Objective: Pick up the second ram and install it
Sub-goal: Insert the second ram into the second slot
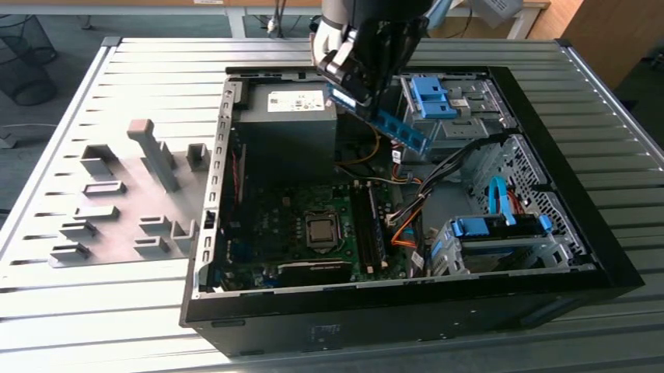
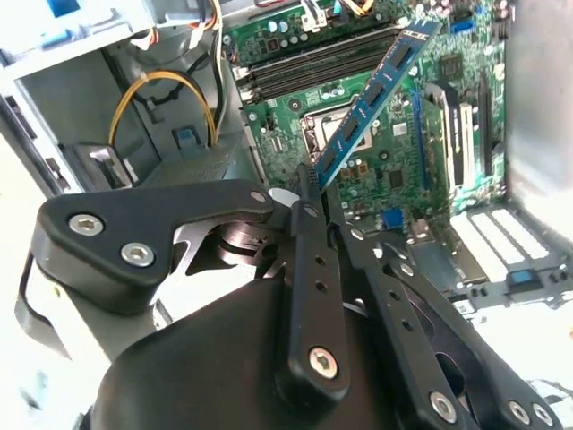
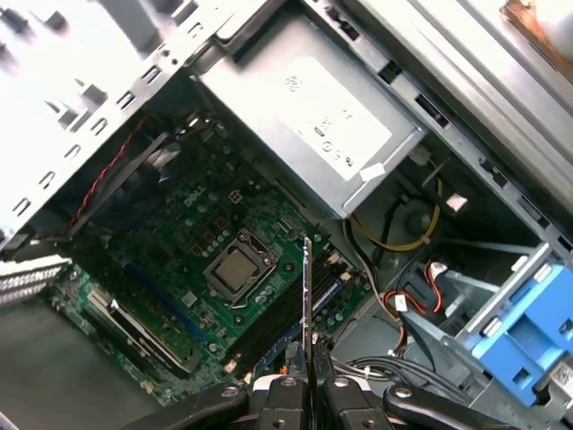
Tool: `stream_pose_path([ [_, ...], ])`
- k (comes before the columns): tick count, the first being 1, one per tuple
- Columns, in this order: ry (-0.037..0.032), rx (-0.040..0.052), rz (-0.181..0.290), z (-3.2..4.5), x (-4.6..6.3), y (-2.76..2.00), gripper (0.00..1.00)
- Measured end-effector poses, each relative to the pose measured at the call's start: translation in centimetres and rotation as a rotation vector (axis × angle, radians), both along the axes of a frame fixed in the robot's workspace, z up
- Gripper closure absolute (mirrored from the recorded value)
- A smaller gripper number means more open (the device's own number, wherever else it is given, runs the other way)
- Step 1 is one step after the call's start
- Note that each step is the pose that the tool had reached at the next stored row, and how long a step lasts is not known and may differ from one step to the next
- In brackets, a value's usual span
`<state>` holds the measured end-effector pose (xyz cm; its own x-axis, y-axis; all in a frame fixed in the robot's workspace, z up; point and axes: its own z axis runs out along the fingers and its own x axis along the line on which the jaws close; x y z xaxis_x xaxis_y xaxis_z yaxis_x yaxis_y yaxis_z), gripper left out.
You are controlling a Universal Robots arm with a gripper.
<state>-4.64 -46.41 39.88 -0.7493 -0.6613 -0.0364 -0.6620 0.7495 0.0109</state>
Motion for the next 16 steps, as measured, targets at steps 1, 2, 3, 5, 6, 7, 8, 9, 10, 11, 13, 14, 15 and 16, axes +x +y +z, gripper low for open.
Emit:
stream_pose_path([
  [1,0.0,0.0,-0.018,-0.01,0.0,0.0,0.86],
  [2,0.0,0.0,-0.037,-0.02,0.0,0.0,0.86],
  [3,-0.0001,0.0001,-0.056,-0.04,0.0,0.0,0.86],
  [5,0.0,0.0,-0.092,-0.06,0.0,0.0,0.86],
  [6,-0.0001,0.0001,-0.109,-0.07,0.0,0.0,0.86],
  [7,0.0,0.0001,-0.128,-0.08,0.0,0.0,0.86],
  [8,-0.0001,0.0001,-0.147,-0.1,0.0,0.0,0.86],
  [9,-0.0001,0.0,-0.165,-0.11,0.0,0.0,0.86],
  [10,0.0,-0.0001,-0.182,-0.12,0.0,0.0,0.86],
  [11,0.0,-0.0001,-0.2,-0.13,0.0,0.0,0.86],
  [13,-0.0001,-0.0003,-0.235,-0.16,0.0,0.0,0.86],
  [14,-0.0001,-0.0004,-0.254,-0.18,0.0,0.0,0.86],
  [15,-0.0001,-0.0006,-0.272,-0.19,0.0,0.0,0.86],
  [16,-0.0001,-0.0006,-0.291,-0.21,0.0,0.0,0.86],
])
